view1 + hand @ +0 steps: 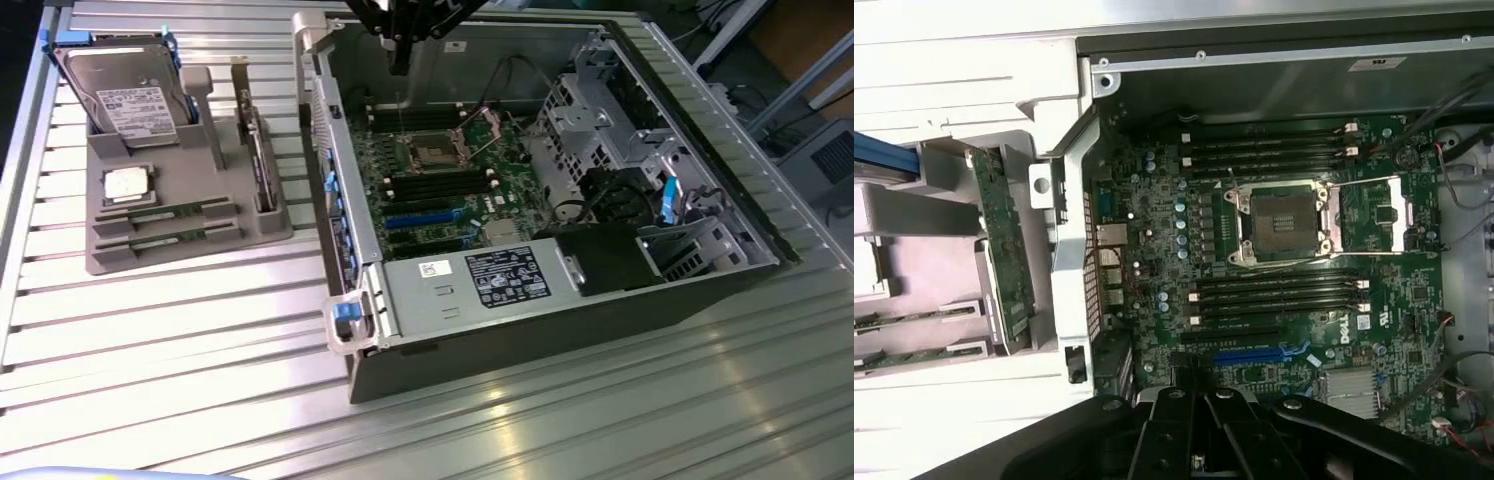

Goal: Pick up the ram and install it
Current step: 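Reach for the ram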

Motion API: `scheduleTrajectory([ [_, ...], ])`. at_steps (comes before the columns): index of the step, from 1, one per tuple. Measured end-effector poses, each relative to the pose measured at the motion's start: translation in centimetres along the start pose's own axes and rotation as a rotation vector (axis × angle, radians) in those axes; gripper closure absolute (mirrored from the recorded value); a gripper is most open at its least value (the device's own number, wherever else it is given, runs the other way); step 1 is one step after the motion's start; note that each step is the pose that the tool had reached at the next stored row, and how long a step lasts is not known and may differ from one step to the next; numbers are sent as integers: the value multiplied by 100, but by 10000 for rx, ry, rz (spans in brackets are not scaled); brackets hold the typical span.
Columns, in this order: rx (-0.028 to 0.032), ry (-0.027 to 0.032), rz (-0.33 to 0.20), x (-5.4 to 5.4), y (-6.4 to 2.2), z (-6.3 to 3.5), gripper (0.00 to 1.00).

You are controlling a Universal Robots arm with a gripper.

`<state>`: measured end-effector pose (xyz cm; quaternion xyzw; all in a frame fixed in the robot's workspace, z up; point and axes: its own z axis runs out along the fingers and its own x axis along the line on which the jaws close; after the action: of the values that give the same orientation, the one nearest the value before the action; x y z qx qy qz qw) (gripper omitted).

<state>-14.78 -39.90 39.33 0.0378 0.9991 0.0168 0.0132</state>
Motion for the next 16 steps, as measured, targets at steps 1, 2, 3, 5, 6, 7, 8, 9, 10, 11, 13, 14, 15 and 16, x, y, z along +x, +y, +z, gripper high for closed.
scheduleTrajectory([
  [1,3,0,0,12,-1,0,89],
  [2,14,-1,0,45,-3,-1,89],
  [3,21,-2,0,66,-5,-2,89],
  [5,48,-5,-2,114,-9,-3,89],
  [6,62,-5,-2,143,-11,-4,89],
  [7,72,-6,-2,161,-12,-4,89],
  [8,82,-6,-2,184,-14,-5,89],
  [9,96,-8,-2,212,-16,-6,89],
  [10,113,-9,-3,240,-18,-6,89],
  [11,118,-9,-3,249,-18,-6,89],
  [13,128,-10,-4,267,-20,-7,89],
  [14,133,-11,-4,276,-21,-7,89],
  [15,143,-11,-5,289,-22,-8,89],
  [16,151,-11,-5,306,-23,-9,89],
])
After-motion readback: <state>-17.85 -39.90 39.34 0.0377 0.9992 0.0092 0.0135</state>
